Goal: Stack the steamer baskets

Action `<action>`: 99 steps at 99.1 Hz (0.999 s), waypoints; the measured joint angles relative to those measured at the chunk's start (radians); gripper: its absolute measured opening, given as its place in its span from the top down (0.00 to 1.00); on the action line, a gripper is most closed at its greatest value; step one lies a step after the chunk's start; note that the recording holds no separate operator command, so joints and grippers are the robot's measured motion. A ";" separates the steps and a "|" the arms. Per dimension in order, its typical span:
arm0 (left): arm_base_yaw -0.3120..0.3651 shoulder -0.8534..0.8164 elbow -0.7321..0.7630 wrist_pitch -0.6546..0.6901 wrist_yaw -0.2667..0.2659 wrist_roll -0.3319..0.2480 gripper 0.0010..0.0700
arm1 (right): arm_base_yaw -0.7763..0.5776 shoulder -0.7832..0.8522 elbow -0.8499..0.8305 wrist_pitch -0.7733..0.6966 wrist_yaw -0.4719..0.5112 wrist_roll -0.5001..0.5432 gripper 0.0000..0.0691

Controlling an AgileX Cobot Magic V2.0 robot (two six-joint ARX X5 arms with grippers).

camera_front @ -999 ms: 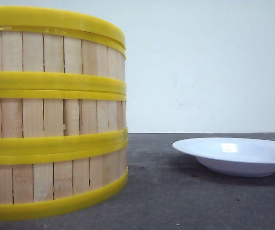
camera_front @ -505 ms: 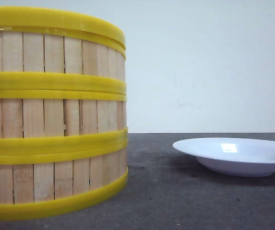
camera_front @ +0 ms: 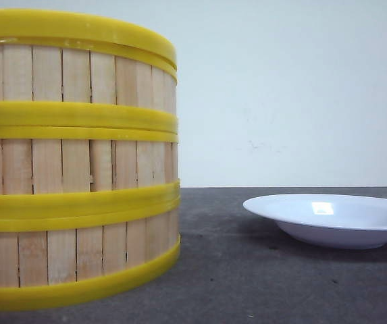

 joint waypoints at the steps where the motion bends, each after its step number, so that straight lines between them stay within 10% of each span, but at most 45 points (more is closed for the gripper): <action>1: 0.000 0.000 0.000 0.000 0.000 0.000 0.99 | 0.000 0.000 0.000 0.000 0.000 0.000 0.99; 39: 0.000 0.000 0.000 0.000 0.000 0.000 0.99 | 0.000 -0.072 -0.029 0.040 0.001 -0.001 0.99; 99: 0.000 0.000 0.000 0.000 0.000 0.003 0.99 | 0.001 -0.613 -0.713 0.729 0.002 -0.009 0.99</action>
